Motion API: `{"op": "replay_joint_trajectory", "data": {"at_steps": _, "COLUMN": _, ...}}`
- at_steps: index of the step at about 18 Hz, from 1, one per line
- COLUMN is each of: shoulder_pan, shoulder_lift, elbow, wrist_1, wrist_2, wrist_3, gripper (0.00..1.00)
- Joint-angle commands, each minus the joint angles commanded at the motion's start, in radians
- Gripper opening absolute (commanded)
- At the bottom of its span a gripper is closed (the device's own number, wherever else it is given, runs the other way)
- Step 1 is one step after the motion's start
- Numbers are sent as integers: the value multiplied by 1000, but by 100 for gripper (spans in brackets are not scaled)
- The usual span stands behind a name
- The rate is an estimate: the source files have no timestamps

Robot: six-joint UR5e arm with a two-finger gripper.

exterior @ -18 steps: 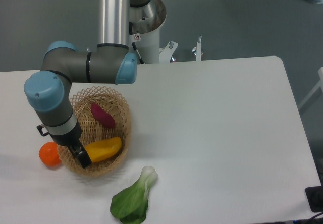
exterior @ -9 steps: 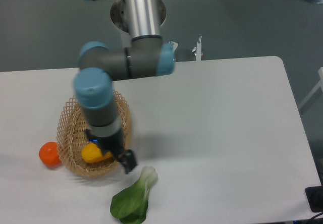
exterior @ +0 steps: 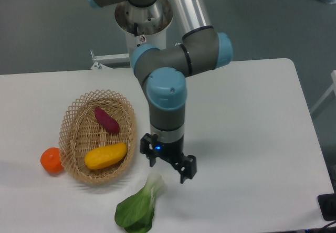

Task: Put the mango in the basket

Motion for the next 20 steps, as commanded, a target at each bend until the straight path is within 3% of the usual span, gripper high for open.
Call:
{"op": "replay_joint_trajectory", "data": {"at_steps": 5, "shoulder_pan": 68, "shoulder_lift": 3, "elbow": -18, "wrist_1": -17, "wrist_2": 9, "wrist_3": 166, "gripper": 100}}
{"op": "replay_joint_trajectory", "data": {"at_steps": 13, "shoulder_pan": 55, "shoulder_lift": 67, "elbow": -29, "wrist_1": -303, "wrist_2": 8, "wrist_3": 187, "gripper": 100}}
{"op": "replay_joint_trajectory", "data": {"at_steps": 17, "shoulder_pan": 55, "shoulder_lift": 61, "elbow": -2, "wrist_1": -307, "wrist_2": 3, "wrist_3": 201, "gripper": 100}}
{"op": "replay_joint_trajectory", "data": {"at_steps": 20, "shoulder_pan": 89, "shoulder_lift": 14, "elbow": 58, "wrist_1": -304, "wrist_2": 6, "wrist_3": 213, "gripper": 100}}
